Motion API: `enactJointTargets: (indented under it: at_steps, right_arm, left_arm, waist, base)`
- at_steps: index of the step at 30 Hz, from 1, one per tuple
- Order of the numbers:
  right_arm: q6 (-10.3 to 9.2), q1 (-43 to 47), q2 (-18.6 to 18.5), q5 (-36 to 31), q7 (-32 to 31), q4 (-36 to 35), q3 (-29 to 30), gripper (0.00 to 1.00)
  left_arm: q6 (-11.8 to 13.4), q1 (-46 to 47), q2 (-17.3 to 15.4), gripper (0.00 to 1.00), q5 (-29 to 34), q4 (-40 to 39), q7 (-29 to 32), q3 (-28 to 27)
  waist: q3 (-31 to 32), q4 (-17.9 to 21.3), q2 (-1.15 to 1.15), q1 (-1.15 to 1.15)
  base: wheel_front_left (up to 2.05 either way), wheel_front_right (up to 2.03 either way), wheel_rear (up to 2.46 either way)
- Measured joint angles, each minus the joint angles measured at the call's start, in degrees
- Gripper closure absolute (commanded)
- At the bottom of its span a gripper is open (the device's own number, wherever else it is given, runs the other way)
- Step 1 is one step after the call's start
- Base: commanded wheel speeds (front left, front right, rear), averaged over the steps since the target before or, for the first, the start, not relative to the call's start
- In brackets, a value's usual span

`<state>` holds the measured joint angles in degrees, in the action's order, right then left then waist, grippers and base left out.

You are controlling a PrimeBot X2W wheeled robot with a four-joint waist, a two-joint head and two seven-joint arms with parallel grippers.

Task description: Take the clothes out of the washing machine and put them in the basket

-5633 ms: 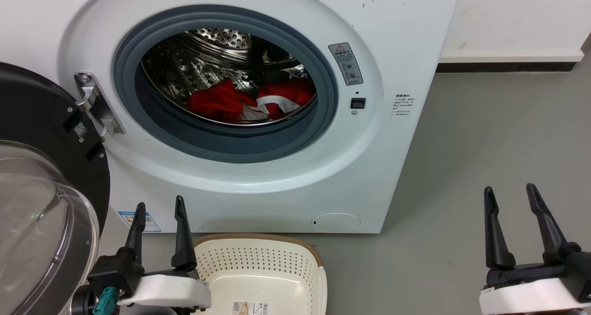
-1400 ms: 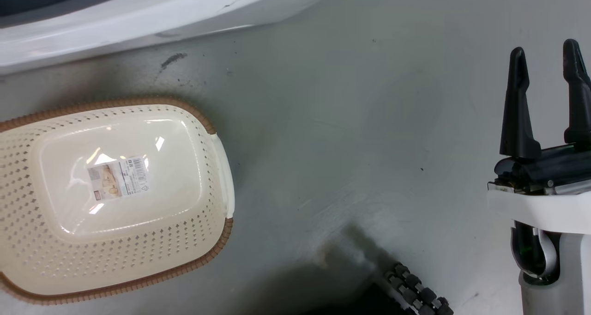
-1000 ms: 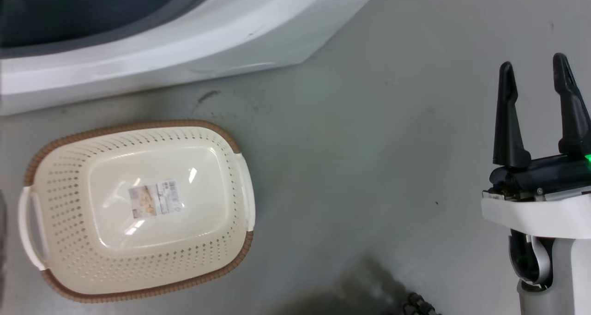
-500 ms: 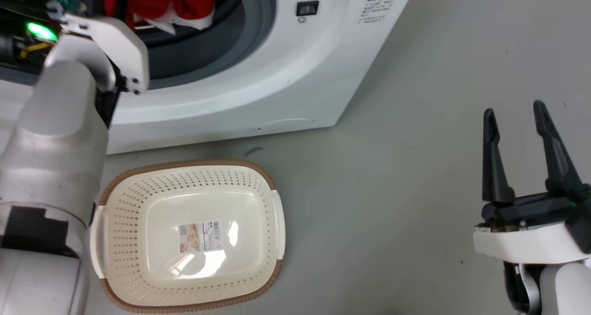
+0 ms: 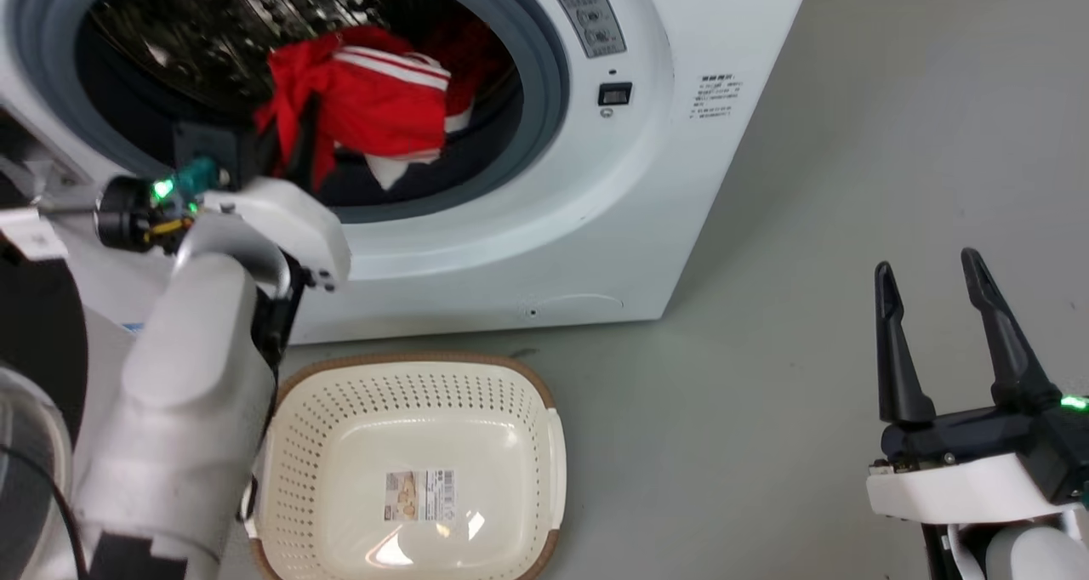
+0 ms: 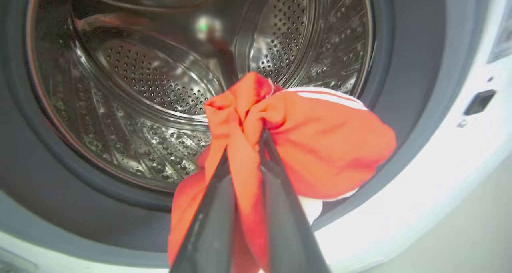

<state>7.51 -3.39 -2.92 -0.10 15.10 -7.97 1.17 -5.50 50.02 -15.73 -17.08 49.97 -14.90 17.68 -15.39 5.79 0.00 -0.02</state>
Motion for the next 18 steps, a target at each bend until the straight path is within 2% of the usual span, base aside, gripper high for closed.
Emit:
enactJointTargets:
  at_steps: [10,16,17,18]
  right_arm:
    - [0.01,4.1,0.0,-0.9,0.0,0.5,-0.4,0.0]
    - [0.0,5.8,0.0,-1.0,0.0,0.5,-0.8,0.0]
    - [0.0,6.2,0.0,-1.1,0.0,0.5,-0.9,0.0]
    - [0.0,6.4,0.0,-1.1,0.0,0.5,-0.9,0.0]
  left_arm:
    - [3.6,-17.6,0.0,1.0,-0.4,-22.9,0.0,-2.9]
    - [5.7,-23.9,-1.3,1.0,-0.1,-35.7,0.8,-2.9]
    - [6.6,-26.1,-2.2,1.0,0.3,-42.5,2.3,-2.8]
    - [7.1,-26.8,-2.5,1.0,0.5,-44.7,2.9,-2.7]
  waist:
    - [6.8,-1.8,0.0,0.0]
    - [9.2,-2.4,0.0,0.0]
    - [10.0,-2.5,0.0,0.01]
    - [10.2,-2.5,0.0,0.01]
  base:
    - [0.0,0.0,0.0]
    - [0.0,0.0,0.0]
    - [0.0,0.0,0.0]
    - [0.0,0.0,0.0]
